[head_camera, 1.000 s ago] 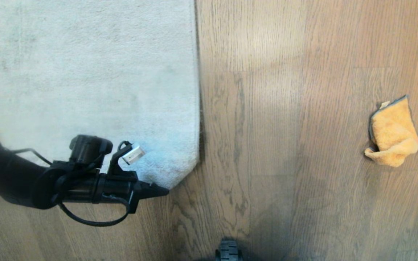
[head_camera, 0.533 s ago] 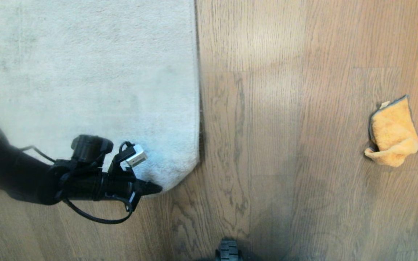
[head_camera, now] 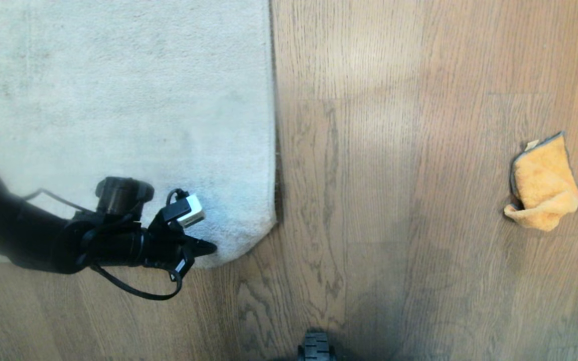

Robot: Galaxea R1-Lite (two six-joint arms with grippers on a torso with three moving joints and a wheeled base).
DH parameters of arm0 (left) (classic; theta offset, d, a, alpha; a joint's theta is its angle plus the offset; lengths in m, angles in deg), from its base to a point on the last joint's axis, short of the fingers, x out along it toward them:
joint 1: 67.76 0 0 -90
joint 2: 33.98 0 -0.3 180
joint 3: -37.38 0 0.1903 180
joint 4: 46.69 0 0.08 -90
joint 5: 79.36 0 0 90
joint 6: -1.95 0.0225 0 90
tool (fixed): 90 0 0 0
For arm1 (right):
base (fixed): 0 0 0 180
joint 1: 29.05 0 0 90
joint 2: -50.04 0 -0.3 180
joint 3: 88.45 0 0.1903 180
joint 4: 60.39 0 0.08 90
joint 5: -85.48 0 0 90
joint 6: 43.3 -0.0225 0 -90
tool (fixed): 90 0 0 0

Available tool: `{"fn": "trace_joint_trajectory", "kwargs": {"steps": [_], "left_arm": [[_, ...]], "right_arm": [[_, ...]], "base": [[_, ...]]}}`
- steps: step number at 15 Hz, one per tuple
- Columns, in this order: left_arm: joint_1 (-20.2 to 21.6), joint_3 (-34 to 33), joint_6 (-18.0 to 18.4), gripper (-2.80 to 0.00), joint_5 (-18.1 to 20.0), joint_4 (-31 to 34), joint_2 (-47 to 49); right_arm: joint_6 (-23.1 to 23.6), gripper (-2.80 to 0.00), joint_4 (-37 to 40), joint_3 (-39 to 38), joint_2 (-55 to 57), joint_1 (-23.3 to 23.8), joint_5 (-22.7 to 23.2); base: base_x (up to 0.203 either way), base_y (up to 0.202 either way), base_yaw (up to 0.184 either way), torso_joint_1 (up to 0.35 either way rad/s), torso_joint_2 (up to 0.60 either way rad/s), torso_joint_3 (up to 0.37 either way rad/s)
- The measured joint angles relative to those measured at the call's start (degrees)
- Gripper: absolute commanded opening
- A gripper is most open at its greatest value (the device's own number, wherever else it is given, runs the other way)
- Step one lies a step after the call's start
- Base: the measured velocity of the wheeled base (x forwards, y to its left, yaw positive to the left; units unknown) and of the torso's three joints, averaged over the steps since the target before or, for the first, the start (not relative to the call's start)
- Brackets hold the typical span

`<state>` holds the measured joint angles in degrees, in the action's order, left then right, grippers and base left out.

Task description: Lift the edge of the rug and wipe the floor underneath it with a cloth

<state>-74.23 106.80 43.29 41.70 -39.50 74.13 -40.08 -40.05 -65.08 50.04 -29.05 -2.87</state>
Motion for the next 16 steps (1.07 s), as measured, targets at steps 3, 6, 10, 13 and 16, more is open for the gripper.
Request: {"fn": "trace_joint_trajectory", "kwargs": {"steps": [3, 6, 10, 13, 16], "left_arm": [[0.0, 0.02, 1.27, -2.8, -0.11, -0.07, 0.0], [0.69, 0.06, 3.94, -2.8, -0.13, -0.18, 0.13], [1.06, 0.8, 4.1, -2.8, -0.12, -6.49, 0.24], [1.66, 0.35, 2.66, -2.8, 1.23, -9.47, 0.3], [0.94, -0.83, -0.17, -2.8, 3.51, -9.44, -0.06]], "right_arm": [[0.0, -2.8, -0.02, 0.0, 0.0, 0.0, 0.0], [0.0, -2.8, -0.02, 0.0, 0.0, 0.0, -0.02], [-0.02, -2.8, -0.02, 0.0, 0.0, 0.0, 0.01], [-0.02, -2.8, -0.02, 0.0, 0.0, 0.0, 0.0], [0.0, -2.8, -0.02, 0.0, 0.0, 0.0, 0.0]], "base": [[0.0, 0.0, 0.0, 0.0, 0.0, 0.0], [0.0, 0.0, 0.0, 0.0, 0.0, 0.0], [0.0, 0.0, 0.0, 0.0, 0.0, 0.0], [0.0, 0.0, 0.0, 0.0, 0.0, 0.0], [0.0, 0.0, 0.0, 0.0, 0.0, 0.0]]}}
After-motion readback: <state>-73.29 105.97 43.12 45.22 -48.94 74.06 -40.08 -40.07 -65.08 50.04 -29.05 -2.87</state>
